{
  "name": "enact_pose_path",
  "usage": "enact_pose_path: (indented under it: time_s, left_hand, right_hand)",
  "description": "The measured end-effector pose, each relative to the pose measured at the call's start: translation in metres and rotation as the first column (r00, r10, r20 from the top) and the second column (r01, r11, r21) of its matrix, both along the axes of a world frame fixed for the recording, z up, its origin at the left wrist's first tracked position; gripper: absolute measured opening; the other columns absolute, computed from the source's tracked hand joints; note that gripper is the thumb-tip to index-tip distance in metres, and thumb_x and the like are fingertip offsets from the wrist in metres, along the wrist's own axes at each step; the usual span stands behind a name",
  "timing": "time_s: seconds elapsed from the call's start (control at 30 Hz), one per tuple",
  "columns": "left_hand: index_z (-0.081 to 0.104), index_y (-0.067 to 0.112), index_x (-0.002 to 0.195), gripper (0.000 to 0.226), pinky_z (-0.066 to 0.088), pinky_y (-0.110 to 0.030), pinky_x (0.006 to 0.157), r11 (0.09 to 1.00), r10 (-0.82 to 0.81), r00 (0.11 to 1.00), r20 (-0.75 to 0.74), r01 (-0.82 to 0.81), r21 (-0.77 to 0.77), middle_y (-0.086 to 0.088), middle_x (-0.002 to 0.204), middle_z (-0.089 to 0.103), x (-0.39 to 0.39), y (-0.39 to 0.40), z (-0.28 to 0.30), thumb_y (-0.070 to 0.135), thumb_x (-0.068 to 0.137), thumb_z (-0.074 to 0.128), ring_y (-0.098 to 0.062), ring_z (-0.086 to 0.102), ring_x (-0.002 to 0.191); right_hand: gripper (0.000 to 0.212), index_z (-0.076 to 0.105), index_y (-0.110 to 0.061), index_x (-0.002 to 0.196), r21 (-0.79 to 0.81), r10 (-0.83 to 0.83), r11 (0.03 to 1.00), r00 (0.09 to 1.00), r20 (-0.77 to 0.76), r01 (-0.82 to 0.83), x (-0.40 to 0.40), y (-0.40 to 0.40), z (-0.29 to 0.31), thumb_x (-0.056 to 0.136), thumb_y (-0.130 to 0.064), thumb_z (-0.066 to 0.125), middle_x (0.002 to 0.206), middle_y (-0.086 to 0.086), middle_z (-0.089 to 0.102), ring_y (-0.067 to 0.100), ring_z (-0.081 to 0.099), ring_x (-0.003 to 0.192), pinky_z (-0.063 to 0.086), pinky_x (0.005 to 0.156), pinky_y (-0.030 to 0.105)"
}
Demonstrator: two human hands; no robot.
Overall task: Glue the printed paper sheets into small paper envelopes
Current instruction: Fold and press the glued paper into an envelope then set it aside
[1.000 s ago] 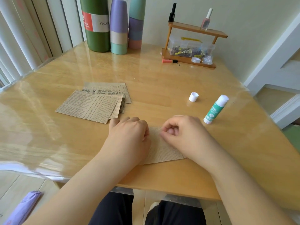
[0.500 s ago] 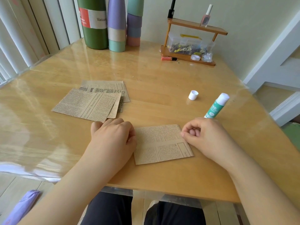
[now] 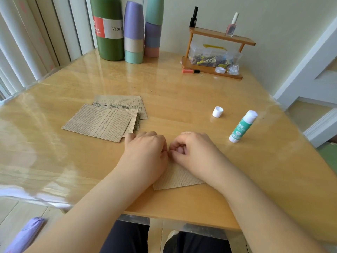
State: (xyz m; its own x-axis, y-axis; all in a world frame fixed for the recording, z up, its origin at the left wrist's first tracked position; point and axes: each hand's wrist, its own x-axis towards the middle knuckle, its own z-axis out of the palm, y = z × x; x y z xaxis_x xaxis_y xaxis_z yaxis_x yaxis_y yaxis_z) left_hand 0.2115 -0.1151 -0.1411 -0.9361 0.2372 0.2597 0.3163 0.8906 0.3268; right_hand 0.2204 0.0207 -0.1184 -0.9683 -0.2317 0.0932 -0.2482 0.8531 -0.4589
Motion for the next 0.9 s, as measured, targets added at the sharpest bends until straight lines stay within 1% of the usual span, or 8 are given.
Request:
enact_pose_path:
  time_s: [0.07, 0.2, 0.3, 0.4, 0.53, 0.67, 0.8, 0.9]
  left_hand:
    - [0.057, 0.028, 0.090, 0.011, 0.023, -0.032, 0.084, 1.000, -0.002, 1.000, -0.004, 0.002, 0.006, 0.009, 0.088, 0.051, 0.000, -0.004, -0.002, 0.029, 0.088, 0.046, -0.014, 0.049, 0.100]
    - [0.057, 0.026, 0.082, 0.008, 0.017, -0.028, 0.075, 0.998, 0.012, 0.999, -0.037, -0.010, 0.055, 0.010, 0.078, 0.047, 0.003, -0.019, -0.004, 0.024, 0.086, 0.051, -0.014, 0.048, 0.091]
    - [0.056, 0.027, 0.079, 0.008, 0.014, -0.027, 0.073, 0.997, 0.029, 0.999, -0.037, -0.026, 0.079, 0.011, 0.074, 0.047, 0.007, -0.029, -0.005, 0.024, 0.086, 0.054, -0.013, 0.047, 0.086]
    - [0.057, 0.025, 0.076, 0.008, 0.014, -0.027, 0.072, 0.993, 0.037, 0.999, -0.034, -0.033, 0.110, 0.011, 0.070, 0.047, 0.008, -0.032, -0.006, 0.023, 0.084, 0.058, -0.015, 0.047, 0.082]
    - [0.058, 0.027, 0.079, 0.009, 0.014, -0.028, 0.073, 0.997, 0.045, 0.999, -0.027, -0.043, 0.063, 0.011, 0.074, 0.046, 0.005, -0.029, -0.004, 0.023, 0.085, 0.053, -0.012, 0.046, 0.086]
    - [0.055, 0.027, 0.080, 0.009, 0.014, -0.028, 0.074, 0.999, 0.038, 0.999, -0.023, -0.037, 0.032, 0.010, 0.081, 0.051, -0.004, -0.016, 0.000, 0.022, 0.085, 0.049, -0.012, 0.048, 0.092]
    - [0.059, 0.028, 0.090, 0.013, 0.022, -0.032, 0.084, 1.000, -0.003, 1.000, 0.003, 0.003, -0.010, 0.009, 0.092, 0.054, -0.009, 0.001, 0.003, 0.026, 0.087, 0.046, -0.015, 0.050, 0.100]
    - [0.059, 0.027, 0.090, 0.013, 0.023, -0.032, 0.083, 1.000, 0.014, 1.000, 0.011, -0.014, -0.022, 0.008, 0.090, 0.054, -0.010, -0.003, 0.002, 0.026, 0.088, 0.046, -0.015, 0.050, 0.099]
  right_hand:
    - [0.014, 0.063, -0.025, 0.071, 0.006, -0.011, 1.000, 1.000, 0.003, 0.011, -0.001, 0.003, 0.000, 0.083, -0.018, 0.063, 0.066, -0.009, 0.048, 0.003, 0.042, 0.059, 0.035, 0.059, 0.019]
    - [0.014, 0.066, -0.021, 0.068, -0.002, -0.124, 0.992, 0.992, -0.023, 0.124, -0.001, 0.030, 0.001, 0.080, -0.015, 0.067, 0.063, -0.008, 0.052, 0.004, 0.043, 0.055, 0.035, 0.054, 0.010]
    - [0.015, 0.067, -0.019, 0.065, -0.041, -0.234, 0.972, 0.972, -0.021, 0.233, 0.003, 0.054, -0.001, 0.079, -0.014, 0.070, 0.057, -0.008, 0.051, 0.005, 0.042, 0.051, 0.035, 0.052, 0.011]
    - [0.016, 0.067, -0.020, 0.065, -0.068, -0.275, 0.959, 0.962, -0.004, 0.274, 0.005, 0.064, -0.002, 0.080, -0.014, 0.070, 0.057, -0.007, 0.051, 0.005, 0.042, 0.052, 0.037, 0.053, 0.013]
    - [0.015, 0.066, -0.019, 0.066, 0.016, -0.242, 0.970, 0.970, -0.035, 0.243, 0.001, 0.059, 0.002, 0.080, -0.013, 0.069, 0.059, -0.006, 0.052, 0.006, 0.043, 0.054, 0.034, 0.052, 0.013]
    - [0.012, 0.066, -0.021, 0.069, -0.023, -0.155, 0.988, 0.986, -0.063, 0.154, -0.001, 0.035, 0.006, 0.079, -0.017, 0.069, 0.061, -0.008, 0.051, 0.004, 0.044, 0.055, 0.036, 0.054, 0.013]
    - [0.010, 0.065, -0.023, 0.075, 0.018, -0.004, 1.000, 1.000, -0.006, 0.005, -0.006, 0.004, 0.001, 0.082, -0.016, 0.063, 0.065, -0.010, 0.048, 0.002, 0.043, 0.059, 0.032, 0.058, 0.019]
    - [0.012, 0.064, -0.023, 0.073, 0.029, -0.008, 1.000, 1.000, -0.005, 0.008, -0.009, 0.002, -0.001, 0.082, -0.016, 0.062, 0.066, -0.010, 0.049, 0.002, 0.042, 0.060, 0.033, 0.061, 0.021]
